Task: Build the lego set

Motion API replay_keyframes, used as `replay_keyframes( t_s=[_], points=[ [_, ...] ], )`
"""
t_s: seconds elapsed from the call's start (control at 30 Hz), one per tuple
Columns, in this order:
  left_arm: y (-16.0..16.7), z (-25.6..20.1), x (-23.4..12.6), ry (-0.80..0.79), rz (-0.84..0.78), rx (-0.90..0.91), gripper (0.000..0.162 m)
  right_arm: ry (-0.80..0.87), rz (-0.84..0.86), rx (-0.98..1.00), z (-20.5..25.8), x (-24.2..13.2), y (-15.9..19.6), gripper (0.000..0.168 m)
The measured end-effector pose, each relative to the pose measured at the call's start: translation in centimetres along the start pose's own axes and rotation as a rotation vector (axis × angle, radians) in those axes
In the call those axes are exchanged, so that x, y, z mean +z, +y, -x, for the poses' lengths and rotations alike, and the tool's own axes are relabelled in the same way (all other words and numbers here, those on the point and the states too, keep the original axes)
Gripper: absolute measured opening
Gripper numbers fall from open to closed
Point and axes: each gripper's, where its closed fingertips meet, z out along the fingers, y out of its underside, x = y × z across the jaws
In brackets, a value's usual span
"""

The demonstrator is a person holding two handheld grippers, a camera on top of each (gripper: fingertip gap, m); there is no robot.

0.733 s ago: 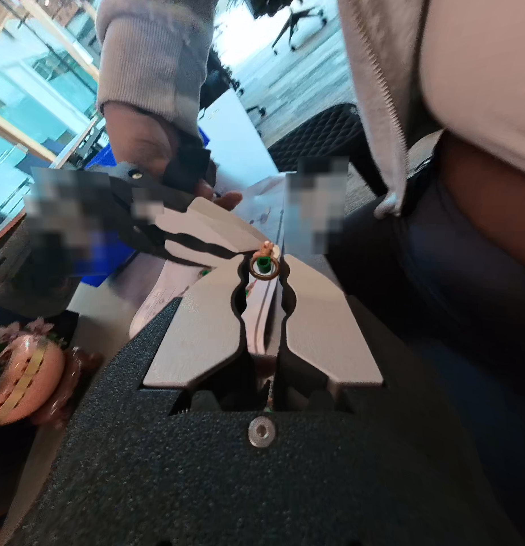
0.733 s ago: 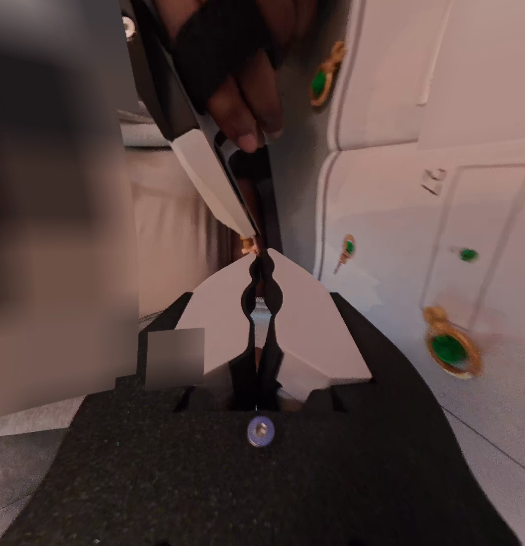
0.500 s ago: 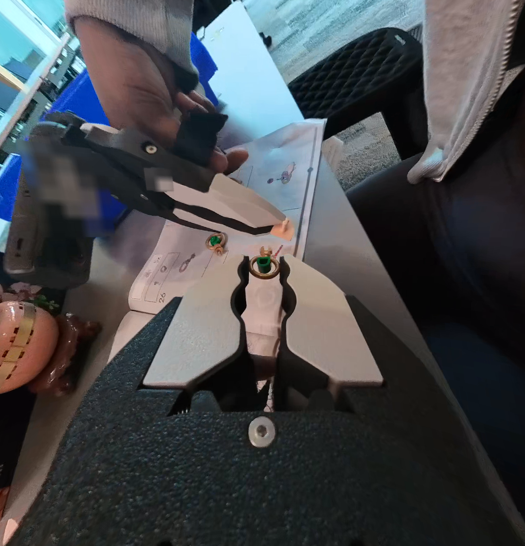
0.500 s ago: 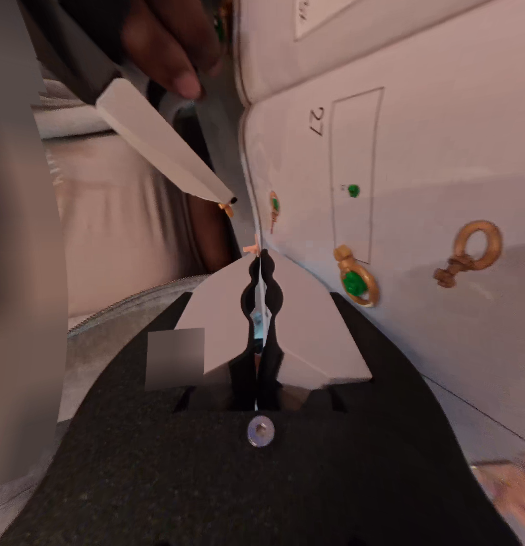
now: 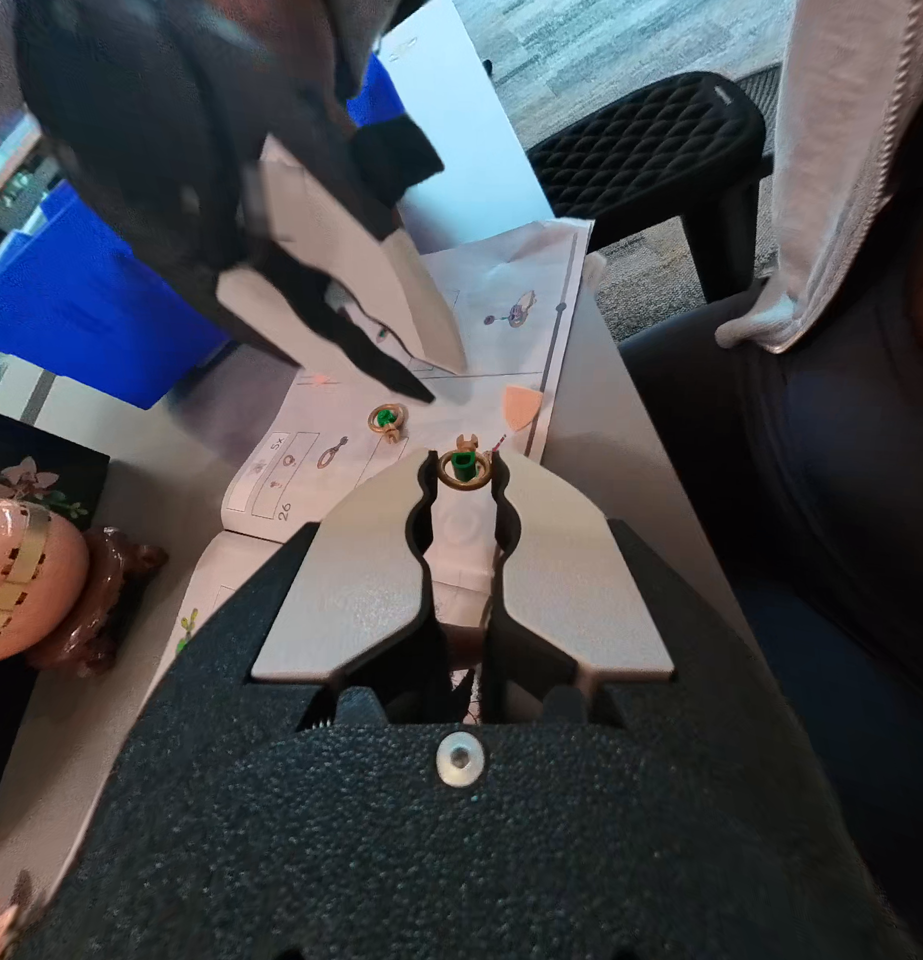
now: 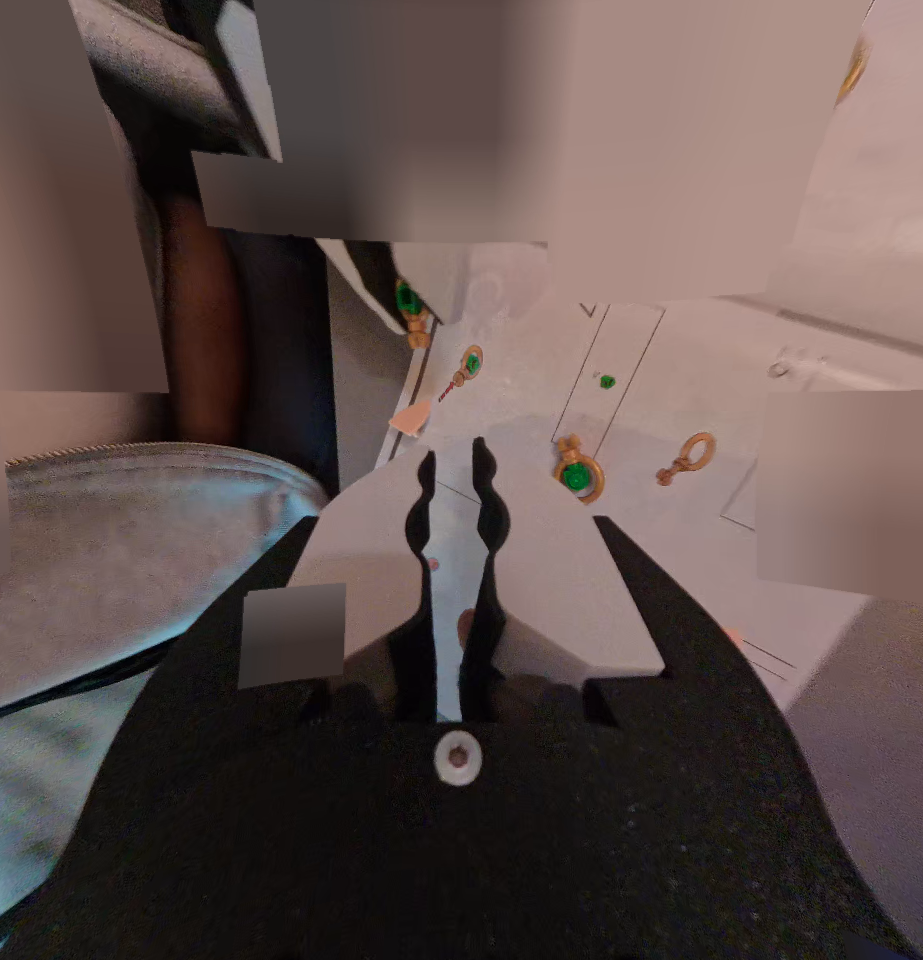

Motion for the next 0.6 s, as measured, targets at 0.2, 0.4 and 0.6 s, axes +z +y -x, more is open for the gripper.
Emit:
replay_keyframes(
  t_s=[0.2,0.4,0.6],
  points=[
    [0.0,-0.1,-0.6,-0.044,0.004,-0.052,0.019,0.292,-0.306,-0.046,1.2,0.0,0.1,0.014],
    [-0.2,0.2,-0.6,-0.076,-0.007,-0.049,0.019,0.179,-0.412,0.327,1.8,2.8,0.4,0.022],
    [-0.4,0.5,-1.0,-0.108,-0.031,-0.046,0.019,0.203,-0.406,0.273,2.3,3.6,-0.7,0.001]
  ],
)
